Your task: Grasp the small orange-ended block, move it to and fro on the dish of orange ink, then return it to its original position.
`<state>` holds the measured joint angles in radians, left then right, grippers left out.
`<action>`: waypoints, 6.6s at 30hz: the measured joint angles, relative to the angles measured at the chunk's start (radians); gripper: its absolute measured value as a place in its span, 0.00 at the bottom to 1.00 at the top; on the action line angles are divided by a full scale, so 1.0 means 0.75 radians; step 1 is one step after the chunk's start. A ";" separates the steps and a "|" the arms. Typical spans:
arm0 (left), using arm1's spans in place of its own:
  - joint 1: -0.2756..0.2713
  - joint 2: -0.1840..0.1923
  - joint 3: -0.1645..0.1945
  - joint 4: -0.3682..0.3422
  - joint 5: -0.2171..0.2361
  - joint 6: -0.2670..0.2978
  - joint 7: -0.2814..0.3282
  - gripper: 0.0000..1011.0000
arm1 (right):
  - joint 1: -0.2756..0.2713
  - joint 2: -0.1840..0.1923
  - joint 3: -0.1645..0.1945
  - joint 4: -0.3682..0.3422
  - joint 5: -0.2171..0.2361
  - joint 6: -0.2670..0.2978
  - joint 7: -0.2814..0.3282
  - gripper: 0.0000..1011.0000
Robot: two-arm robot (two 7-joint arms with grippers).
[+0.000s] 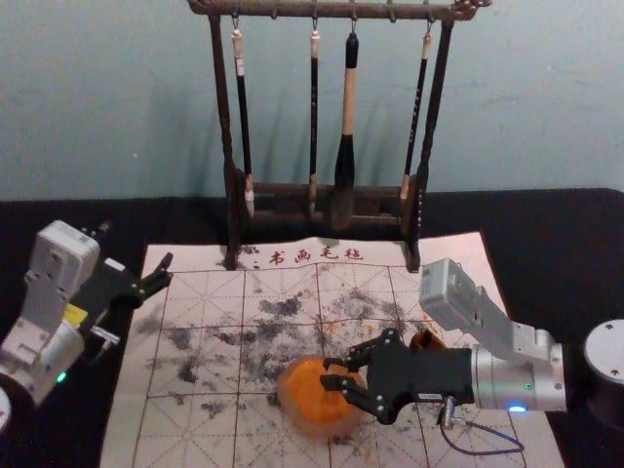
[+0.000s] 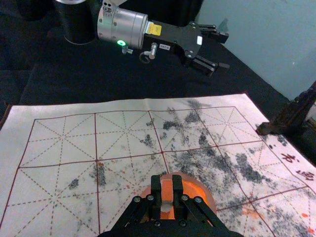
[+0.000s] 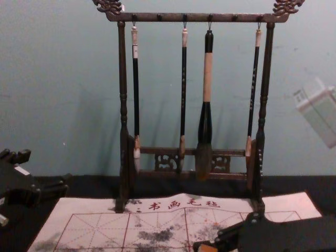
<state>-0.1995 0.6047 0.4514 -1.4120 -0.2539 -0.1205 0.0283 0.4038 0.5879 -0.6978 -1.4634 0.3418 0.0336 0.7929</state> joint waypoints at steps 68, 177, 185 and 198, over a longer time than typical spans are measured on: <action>0.000 0.000 0.000 0.000 0.000 0.000 0.000 0.99 | 0.032 0.003 -0.008 0.029 -0.045 0.029 -0.011 0.09; 0.000 0.000 0.000 0.000 0.000 0.000 0.000 0.99 | 0.147 -0.078 -0.080 0.152 -0.068 0.054 0.016 0.09; 0.000 0.000 0.000 0.000 0.000 0.000 0.000 0.99 | 0.134 -0.059 -0.057 0.141 -0.050 0.061 0.009 0.09; 0.000 0.000 0.000 0.000 0.000 0.000 0.000 0.99 | 0.066 0.018 -0.032 0.028 0.000 0.073 0.021 0.09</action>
<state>-0.1995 0.6047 0.4514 -1.4119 -0.2539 -0.1205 0.0283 0.4530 0.6015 -0.7220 -1.4423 0.3421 0.0887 0.8084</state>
